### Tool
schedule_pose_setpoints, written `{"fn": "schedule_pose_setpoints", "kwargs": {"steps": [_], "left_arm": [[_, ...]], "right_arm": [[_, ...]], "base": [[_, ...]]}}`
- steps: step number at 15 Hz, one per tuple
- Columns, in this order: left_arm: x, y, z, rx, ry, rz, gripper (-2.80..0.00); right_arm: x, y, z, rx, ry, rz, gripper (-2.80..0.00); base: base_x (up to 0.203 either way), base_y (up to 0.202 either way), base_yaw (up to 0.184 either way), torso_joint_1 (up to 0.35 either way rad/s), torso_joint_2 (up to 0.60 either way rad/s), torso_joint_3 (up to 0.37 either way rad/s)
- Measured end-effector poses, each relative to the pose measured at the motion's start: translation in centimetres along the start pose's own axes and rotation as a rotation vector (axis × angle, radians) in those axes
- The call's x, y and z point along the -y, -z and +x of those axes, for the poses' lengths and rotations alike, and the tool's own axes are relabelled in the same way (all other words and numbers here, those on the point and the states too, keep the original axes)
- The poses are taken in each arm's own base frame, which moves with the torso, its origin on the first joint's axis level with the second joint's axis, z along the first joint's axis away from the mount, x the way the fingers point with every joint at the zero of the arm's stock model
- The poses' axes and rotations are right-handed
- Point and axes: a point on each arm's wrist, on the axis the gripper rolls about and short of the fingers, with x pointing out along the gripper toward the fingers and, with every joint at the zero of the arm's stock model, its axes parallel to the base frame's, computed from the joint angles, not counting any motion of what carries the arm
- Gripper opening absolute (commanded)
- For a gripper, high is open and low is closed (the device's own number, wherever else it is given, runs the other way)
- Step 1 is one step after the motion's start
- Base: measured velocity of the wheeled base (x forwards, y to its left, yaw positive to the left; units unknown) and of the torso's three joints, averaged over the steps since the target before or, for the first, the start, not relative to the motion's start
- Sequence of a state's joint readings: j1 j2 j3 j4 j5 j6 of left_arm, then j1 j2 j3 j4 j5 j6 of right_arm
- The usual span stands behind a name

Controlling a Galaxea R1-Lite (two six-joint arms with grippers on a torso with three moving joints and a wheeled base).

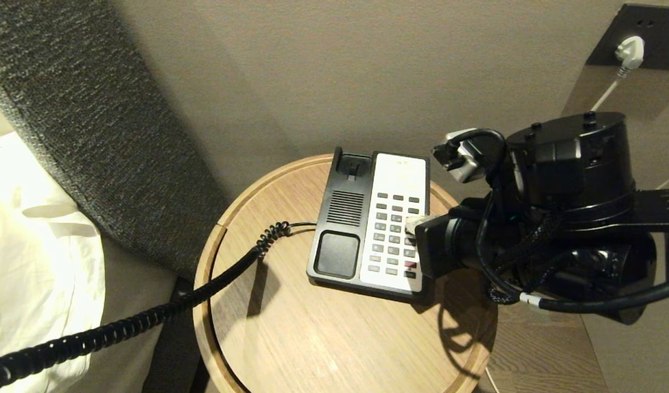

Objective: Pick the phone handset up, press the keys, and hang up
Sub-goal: Dial the number

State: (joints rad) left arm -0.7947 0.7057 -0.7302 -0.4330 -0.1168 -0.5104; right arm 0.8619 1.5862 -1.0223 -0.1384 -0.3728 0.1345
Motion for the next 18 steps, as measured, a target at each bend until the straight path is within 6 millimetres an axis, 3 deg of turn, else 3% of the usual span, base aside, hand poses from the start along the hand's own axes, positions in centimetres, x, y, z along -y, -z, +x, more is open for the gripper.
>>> {"fn": "schedule_pose_setpoints", "kwargs": {"steps": [18], "left_arm": [[0.12, -0.18, -0.12, 0.009, 0.007, -0.002, -2.8]], "right_arm": [[0.93, -0.09, 0.51, -0.002, 0.032, 0.012, -2.8]], "base": [[0.0, 0.0, 0.0, 0.0, 0.0, 0.0]]}}
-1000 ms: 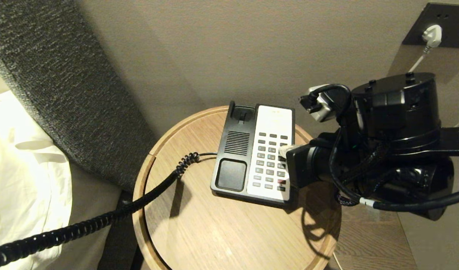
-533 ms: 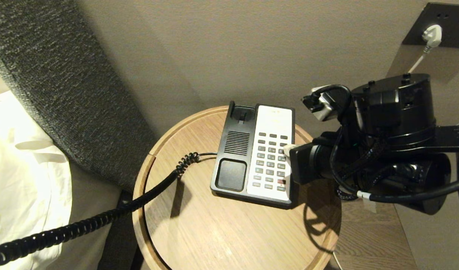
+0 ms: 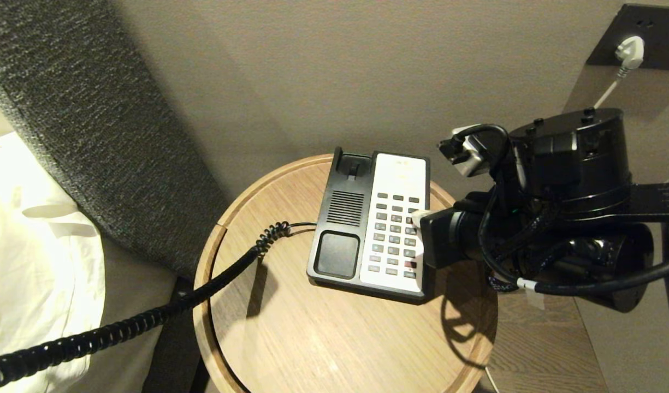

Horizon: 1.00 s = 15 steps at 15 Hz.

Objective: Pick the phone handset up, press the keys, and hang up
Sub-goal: Dial the number

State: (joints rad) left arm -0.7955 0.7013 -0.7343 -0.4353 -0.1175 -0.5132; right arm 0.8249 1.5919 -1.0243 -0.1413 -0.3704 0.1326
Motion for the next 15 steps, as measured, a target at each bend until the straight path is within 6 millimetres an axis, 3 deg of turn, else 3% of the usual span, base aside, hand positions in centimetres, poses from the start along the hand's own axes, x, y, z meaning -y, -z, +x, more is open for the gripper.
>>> {"fn": "schedule_pose_setpoints", "kwargs": {"steps": [5, 15], "left_arm": [[0.0, 0.0, 0.0, 0.001, 0.001, -0.001, -2.8], [0.0, 0.1, -0.1, -0.002, 0.0, -0.001, -2.8]], "right_arm": [[0.0, -0.2, -0.1, 0.006, -0.007, 0.004, -2.8], [-0.1, 1.3, 0.5, -0.018, 0.006, -0.016, -2.8]], "base": [[0.0, 0.0, 0.0, 0.0, 0.0, 0.0], [0.0, 0.0, 0.0, 0.0, 0.0, 0.0]]}}
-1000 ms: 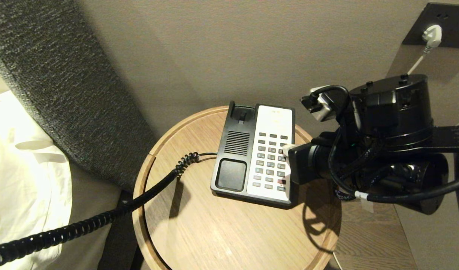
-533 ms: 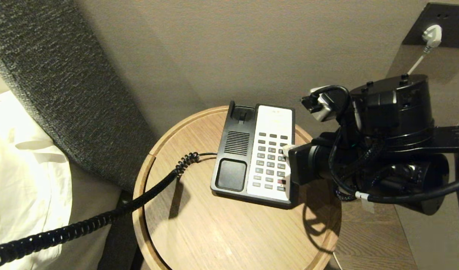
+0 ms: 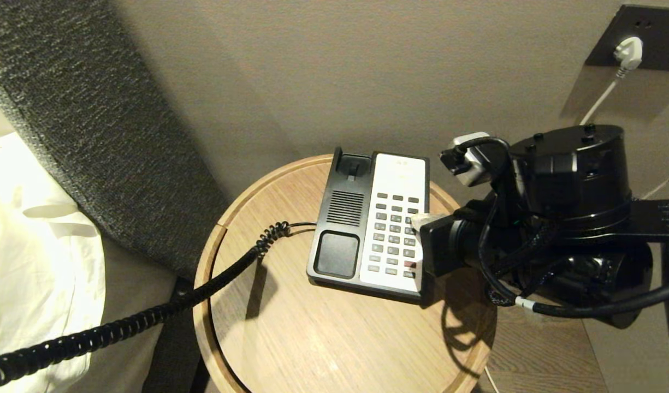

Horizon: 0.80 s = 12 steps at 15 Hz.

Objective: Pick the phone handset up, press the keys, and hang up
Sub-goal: Dial the number

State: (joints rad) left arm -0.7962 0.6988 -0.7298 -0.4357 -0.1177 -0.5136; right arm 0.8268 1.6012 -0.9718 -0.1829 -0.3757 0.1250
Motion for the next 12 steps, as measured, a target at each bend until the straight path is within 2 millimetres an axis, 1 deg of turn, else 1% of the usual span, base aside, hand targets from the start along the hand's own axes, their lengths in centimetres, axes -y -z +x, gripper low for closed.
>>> {"fn": "schedule_pose_setpoints", "kwargs": {"steps": [2, 6, 9, 12], "left_arm": [[0.0, 0.02, -0.11, 0.0, -0.001, 0.0, -2.8], [0.03, 0.0, -0.22, 0.001, 0.001, 0.0, -2.8], [0.04, -0.01, -0.23, 0.002, 0.001, 0.0, -2.8], [0.06, -0.06, -0.23, 0.004, 0.001, -0.001, -2.8]], "right_arm": [[-0.14, 0.05, 0.35, 0.032, -0.006, 0.005, -2.8], [-0.18, 0.58, 0.63, 0.025, -0.005, 0.001, -2.8], [-0.12, 0.25, 0.36, 0.036, -0.007, 0.005, -2.8], [0.04, -0.09, -0.32, 0.049, -0.012, 0.008, -2.8]], "base": [[0.0, 0.0, 0.0, 0.0, 0.0, 0.0], [0.0, 0.0, 0.0, 0.0, 0.0, 0.0], [0.0, 0.0, 0.0, 0.0, 0.0, 0.0], [0.0, 0.0, 0.0, 0.0, 0.0, 0.0]]}}
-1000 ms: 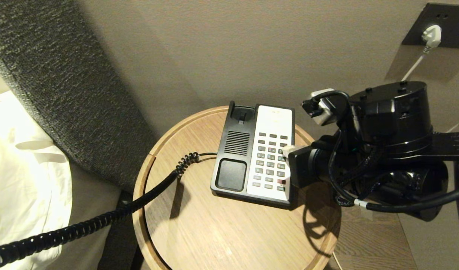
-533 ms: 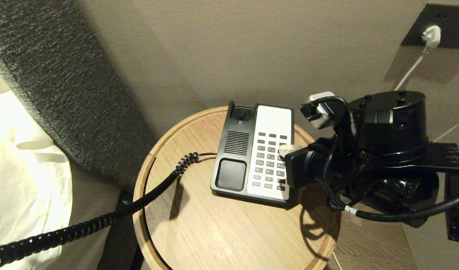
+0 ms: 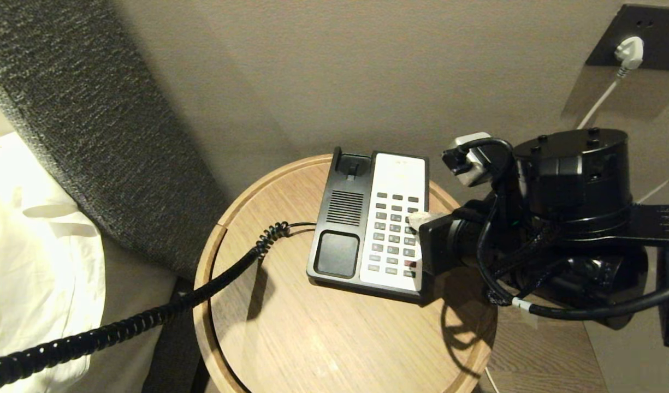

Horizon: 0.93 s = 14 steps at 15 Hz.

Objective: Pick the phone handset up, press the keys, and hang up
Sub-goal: Dial the number

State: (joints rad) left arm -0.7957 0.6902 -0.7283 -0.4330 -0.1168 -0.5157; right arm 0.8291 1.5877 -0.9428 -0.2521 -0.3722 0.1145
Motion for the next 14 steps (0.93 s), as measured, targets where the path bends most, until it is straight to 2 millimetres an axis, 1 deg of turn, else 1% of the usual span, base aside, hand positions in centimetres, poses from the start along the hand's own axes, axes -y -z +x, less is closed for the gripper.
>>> {"fn": "schedule_pose_setpoints", "kwargs": {"steps": [6, 10, 14], "left_arm": [[0.1, -0.1, -0.1, 0.006, 0.002, -0.012, -2.8], [0.1, -0.1, -0.2, 0.005, 0.002, -0.012, -2.8], [0.1, -0.1, -0.2, 0.005, 0.003, -0.012, -2.8]], "right_arm": [[-0.6, -0.8, -1.3, 0.036, -0.034, 0.004, -2.8], [-0.7, -0.6, -1.2, 0.031, -0.036, 0.002, -2.8], [-0.7, -0.4, -1.0, 0.026, -0.003, -0.001, -2.8]], "base": [[0.0, 0.0, 0.0, 0.0, 0.0, 0.0], [0.0, 0.0, 0.0, 0.0, 0.0, 0.0], [0.0, 0.0, 0.0, 0.0, 0.0, 0.0]]}}
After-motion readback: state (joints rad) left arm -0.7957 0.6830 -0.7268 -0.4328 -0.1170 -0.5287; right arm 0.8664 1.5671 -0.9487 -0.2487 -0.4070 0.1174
